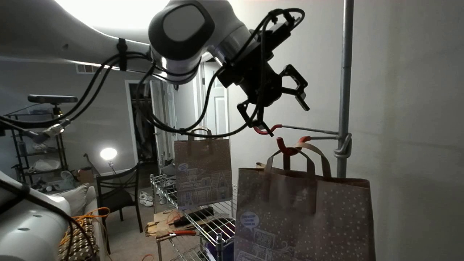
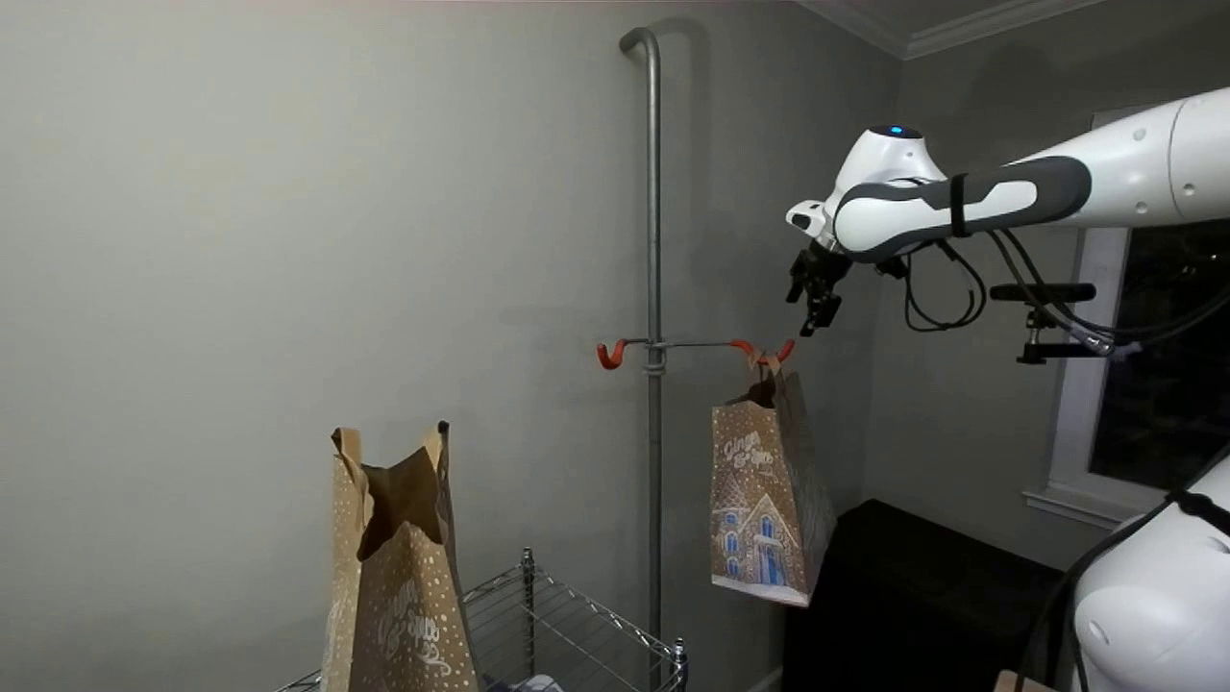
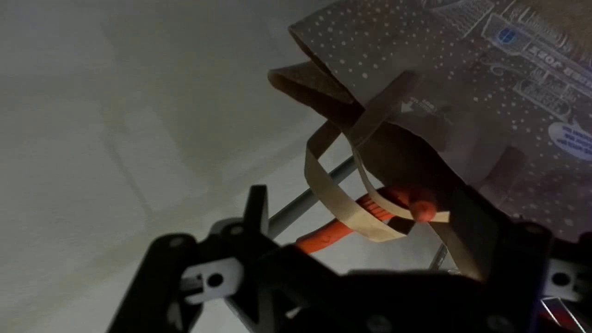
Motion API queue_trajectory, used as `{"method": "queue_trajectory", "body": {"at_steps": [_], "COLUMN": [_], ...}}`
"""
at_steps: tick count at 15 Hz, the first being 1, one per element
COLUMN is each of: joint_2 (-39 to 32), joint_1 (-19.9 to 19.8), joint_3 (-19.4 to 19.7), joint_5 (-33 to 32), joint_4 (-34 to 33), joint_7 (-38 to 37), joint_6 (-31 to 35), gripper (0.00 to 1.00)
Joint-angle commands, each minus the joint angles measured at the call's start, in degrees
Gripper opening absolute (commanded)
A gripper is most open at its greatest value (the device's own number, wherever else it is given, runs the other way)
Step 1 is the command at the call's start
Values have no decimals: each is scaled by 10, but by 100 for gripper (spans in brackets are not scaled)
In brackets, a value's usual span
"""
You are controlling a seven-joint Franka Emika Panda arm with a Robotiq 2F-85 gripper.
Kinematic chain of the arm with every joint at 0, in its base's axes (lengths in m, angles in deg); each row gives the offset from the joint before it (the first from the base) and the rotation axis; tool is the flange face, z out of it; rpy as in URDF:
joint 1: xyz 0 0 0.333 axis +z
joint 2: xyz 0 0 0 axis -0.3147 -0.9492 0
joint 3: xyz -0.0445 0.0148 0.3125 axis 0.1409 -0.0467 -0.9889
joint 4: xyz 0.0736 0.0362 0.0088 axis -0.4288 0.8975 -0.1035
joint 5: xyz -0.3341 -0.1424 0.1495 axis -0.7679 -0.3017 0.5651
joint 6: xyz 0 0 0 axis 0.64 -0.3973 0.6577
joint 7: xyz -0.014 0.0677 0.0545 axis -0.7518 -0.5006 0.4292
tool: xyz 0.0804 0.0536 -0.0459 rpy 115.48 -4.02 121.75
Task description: Put the paper bags on the hanger
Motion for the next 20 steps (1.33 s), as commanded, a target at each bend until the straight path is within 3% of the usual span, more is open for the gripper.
{"method": "queue_trajectory", "body": {"at_steps": [1, 8, 11, 14, 20], "joint_2": [48, 92, 74, 34, -113], "joint_1": [3, 70, 112, 155, 208], "joint_3": [-18, -73, -117, -172, -259], "joint_5": [9, 55, 103, 152, 176], "joint_4": [6, 11, -8, -43, -162], "joint_7": [-46, -124, -208, -333, -507], "joint_6": [-44, -183, -244, -307, -345], "gripper": [100, 100, 100, 100, 100]}}
